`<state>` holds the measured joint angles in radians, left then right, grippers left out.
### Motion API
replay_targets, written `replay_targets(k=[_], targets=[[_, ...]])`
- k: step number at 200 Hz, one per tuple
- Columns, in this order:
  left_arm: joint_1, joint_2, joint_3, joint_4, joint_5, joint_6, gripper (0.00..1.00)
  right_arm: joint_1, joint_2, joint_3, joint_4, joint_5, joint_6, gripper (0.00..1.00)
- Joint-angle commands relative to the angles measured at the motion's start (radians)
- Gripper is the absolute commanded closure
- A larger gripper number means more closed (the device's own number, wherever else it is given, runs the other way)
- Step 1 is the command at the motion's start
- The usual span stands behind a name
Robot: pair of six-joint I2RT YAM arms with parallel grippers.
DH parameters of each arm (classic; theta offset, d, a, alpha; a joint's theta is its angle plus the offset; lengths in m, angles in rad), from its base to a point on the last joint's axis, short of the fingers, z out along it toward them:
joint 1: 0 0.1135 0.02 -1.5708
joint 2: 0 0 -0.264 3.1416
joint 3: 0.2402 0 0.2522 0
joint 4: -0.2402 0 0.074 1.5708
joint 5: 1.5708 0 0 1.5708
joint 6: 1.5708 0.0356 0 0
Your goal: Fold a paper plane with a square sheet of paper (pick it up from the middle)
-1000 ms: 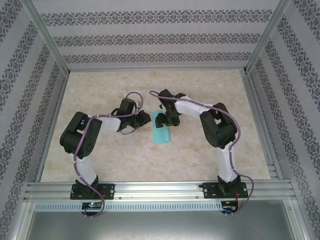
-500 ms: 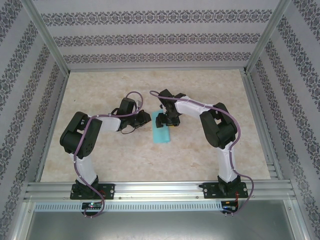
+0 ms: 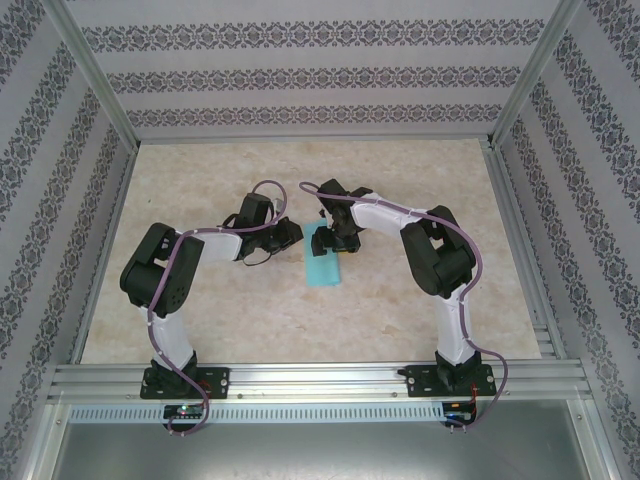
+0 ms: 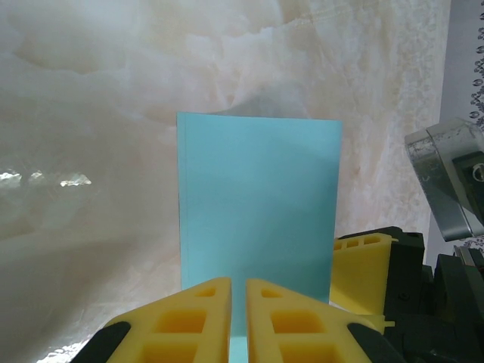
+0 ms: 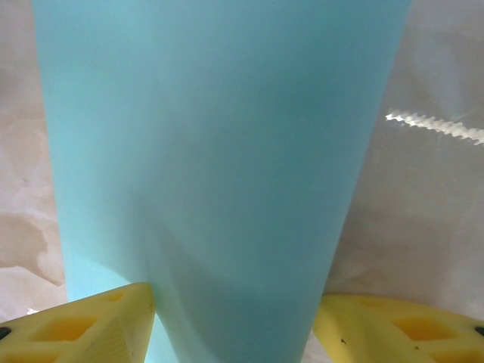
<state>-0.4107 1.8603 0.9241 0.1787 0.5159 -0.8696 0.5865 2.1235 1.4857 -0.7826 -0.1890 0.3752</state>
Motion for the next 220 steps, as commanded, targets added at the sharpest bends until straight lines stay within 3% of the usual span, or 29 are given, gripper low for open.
replay_targets(k=[1, 119, 220], targets=[[-0.021, 0.024, 0.026, 0.015, 0.015, 0.004, 0.85, -0.015, 0.215, -0.131, 0.031, 0.060, 0.017, 0.35], [-0.035, 0.052, 0.050, 0.007, 0.020, -0.002, 0.86, -0.012, 0.238, -0.127, 0.028, 0.074, 0.024, 0.33], [-0.047, 0.079, 0.111, -0.101, 0.026, 0.037, 0.88, -0.007, 0.252, -0.128, 0.029, 0.078, 0.005, 0.33]])
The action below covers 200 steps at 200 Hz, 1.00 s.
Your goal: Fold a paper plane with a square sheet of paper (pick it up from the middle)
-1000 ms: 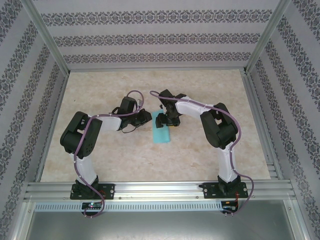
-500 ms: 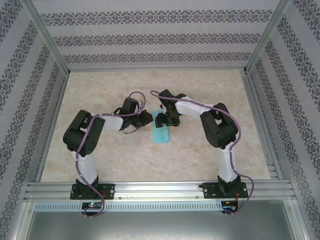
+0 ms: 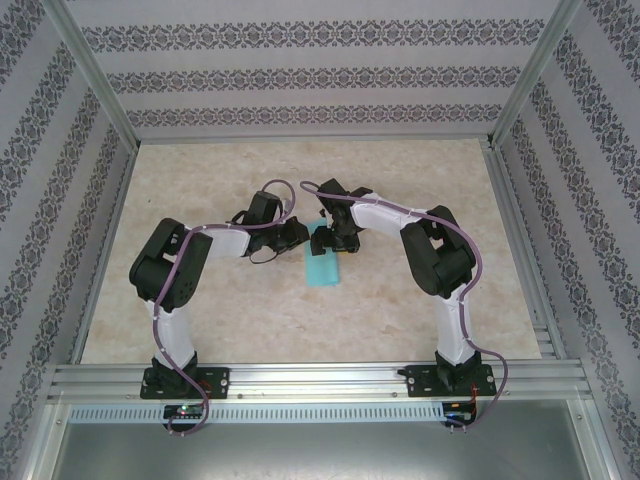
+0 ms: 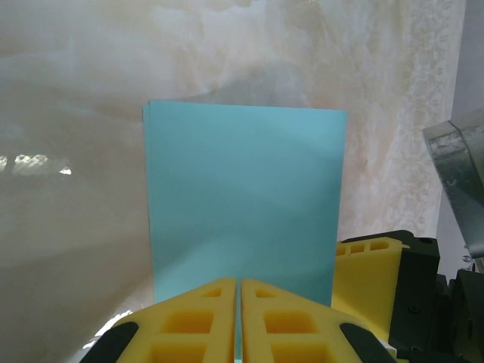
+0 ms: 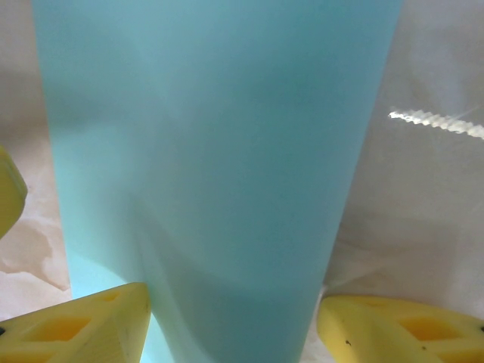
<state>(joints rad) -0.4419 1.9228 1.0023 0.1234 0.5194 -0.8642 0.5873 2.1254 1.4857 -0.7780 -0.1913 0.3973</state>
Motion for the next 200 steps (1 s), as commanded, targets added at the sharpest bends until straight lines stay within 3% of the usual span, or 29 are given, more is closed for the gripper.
replay_targets(k=[1, 96, 200], targets=[[-0.016, 0.018, 0.033, -0.045, 0.022, 0.031, 0.88, -0.007, 0.251, -0.128, 0.025, 0.080, -0.017, 0.33], [-0.024, 0.056, 0.082, -0.161, 0.015, 0.061, 0.91, -0.004, 0.260, -0.128, 0.025, 0.081, -0.018, 0.33], [-0.025, 0.112, 0.138, -0.372, -0.072, 0.088, 0.94, 0.001, 0.227, -0.130, 0.032, 0.062, -0.015, 0.33]])
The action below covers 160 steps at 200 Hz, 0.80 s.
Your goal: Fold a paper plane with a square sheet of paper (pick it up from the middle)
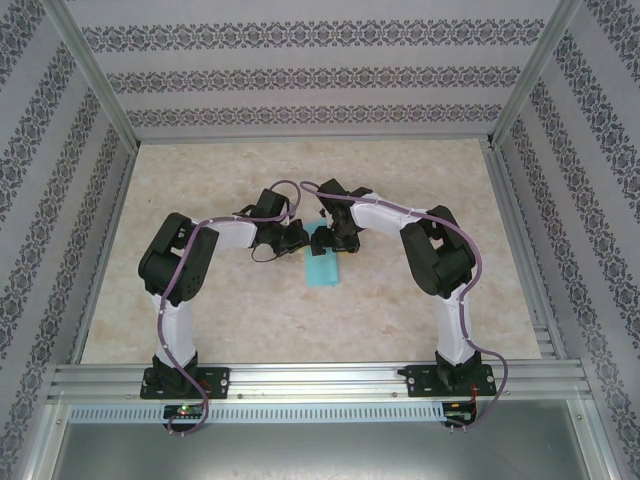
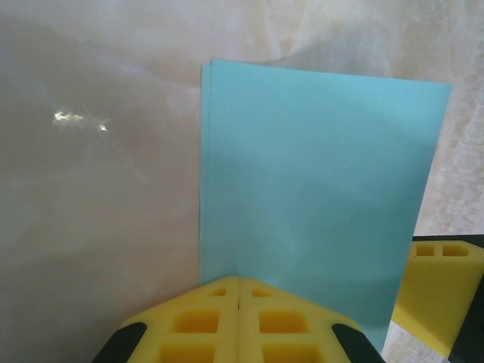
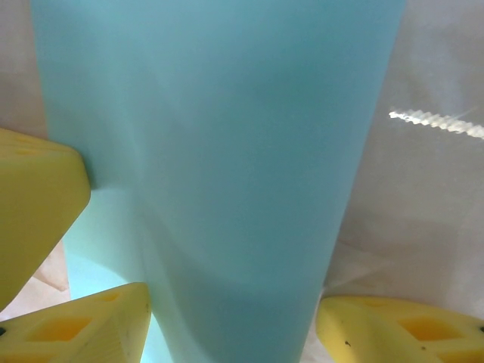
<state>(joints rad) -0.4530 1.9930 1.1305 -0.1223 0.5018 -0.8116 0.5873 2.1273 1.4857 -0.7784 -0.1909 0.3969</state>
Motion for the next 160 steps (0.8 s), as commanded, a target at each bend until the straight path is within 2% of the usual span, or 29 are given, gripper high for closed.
replay_targets(k=[1, 32, 89, 113, 133, 160], targets=[[-0.013, 0.042, 0.010, -0.127, -0.055, 0.035, 0.94, 0.000, 0.222, -0.130, 0.033, 0.059, -0.015, 0.34], [-0.014, 0.051, 0.003, -0.147, -0.070, 0.036, 0.95, -0.012, 0.101, -0.135, 0.064, 0.006, 0.005, 0.33], [-0.014, 0.055, 0.017, -0.192, -0.098, 0.056, 0.96, -0.082, -0.242, -0.209, 0.175, -0.071, 0.070, 0.28], [-0.014, 0.055, 0.017, -0.200, -0.103, 0.058, 0.96, -0.095, -0.327, -0.226, 0.208, -0.083, 0.083, 0.31], [-0.013, 0.055, 0.017, -0.203, -0.104, 0.058, 0.96, -0.093, -0.331, -0.214, 0.249, -0.149, 0.083, 0.42], [-0.014, 0.056, 0.016, -0.207, -0.106, 0.058, 0.97, -0.074, -0.259, -0.148, 0.251, -0.203, 0.091, 0.72]])
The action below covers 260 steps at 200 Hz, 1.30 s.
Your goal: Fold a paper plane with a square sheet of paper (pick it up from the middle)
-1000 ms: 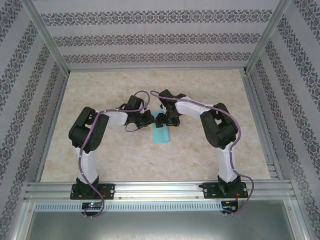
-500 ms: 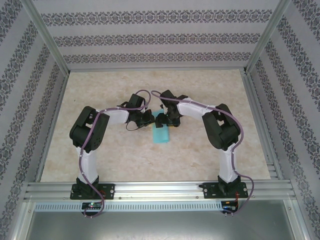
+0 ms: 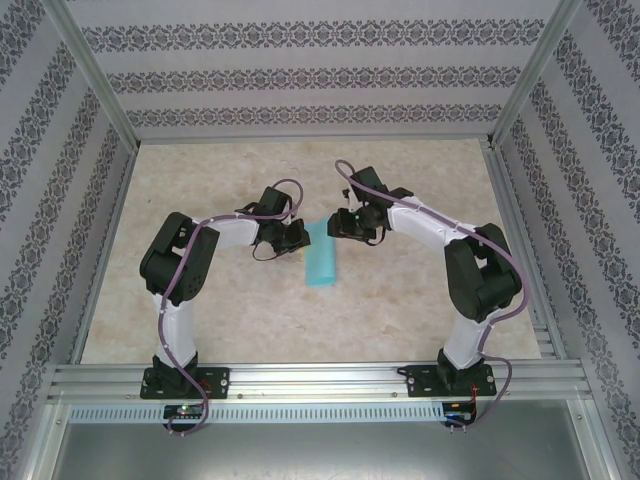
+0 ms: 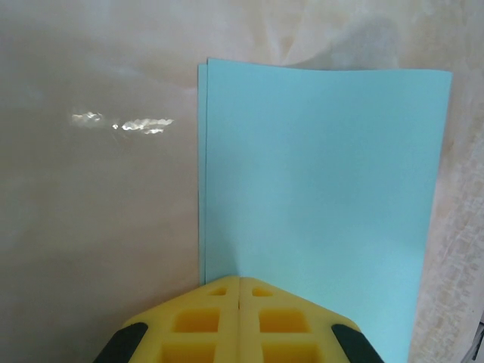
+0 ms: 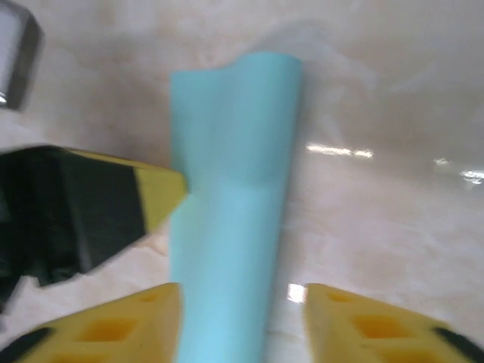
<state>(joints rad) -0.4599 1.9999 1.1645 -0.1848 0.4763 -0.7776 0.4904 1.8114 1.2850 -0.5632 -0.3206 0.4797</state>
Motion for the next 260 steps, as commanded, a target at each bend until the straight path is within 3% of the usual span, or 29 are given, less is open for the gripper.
replay_targets(k=[1, 23, 59, 95, 159, 260], targets=[[-0.007, 0.050, -0.018, -0.144, -0.080, 0.024, 0.97, 0.023, 0.060, 0.055, 0.035, -0.076, 0.009, 0.72], [-0.007, 0.056, -0.019, -0.150, -0.080, 0.023, 0.97, 0.031, 0.124, 0.101, 0.052, -0.113, 0.022, 0.90], [-0.007, 0.065, -0.016, -0.157, -0.077, 0.013, 0.98, 0.034, 0.212, 0.158, 0.040, -0.138, 0.018, 1.00], [-0.007, 0.076, -0.002, -0.199, -0.096, 0.005, 0.98, 0.016, 0.252, 0.140, 0.055, -0.173, 0.008, 1.00], [-0.007, 0.104, 0.018, -0.300, -0.174, 0.002, 1.00, -0.001, 0.279, 0.089, 0.039, -0.129, -0.004, 1.00], [-0.007, 0.116, -0.001, -0.340, -0.229, 0.012, 1.00, -0.081, 0.220, -0.063, 0.094, -0.121, -0.026, 1.00]])
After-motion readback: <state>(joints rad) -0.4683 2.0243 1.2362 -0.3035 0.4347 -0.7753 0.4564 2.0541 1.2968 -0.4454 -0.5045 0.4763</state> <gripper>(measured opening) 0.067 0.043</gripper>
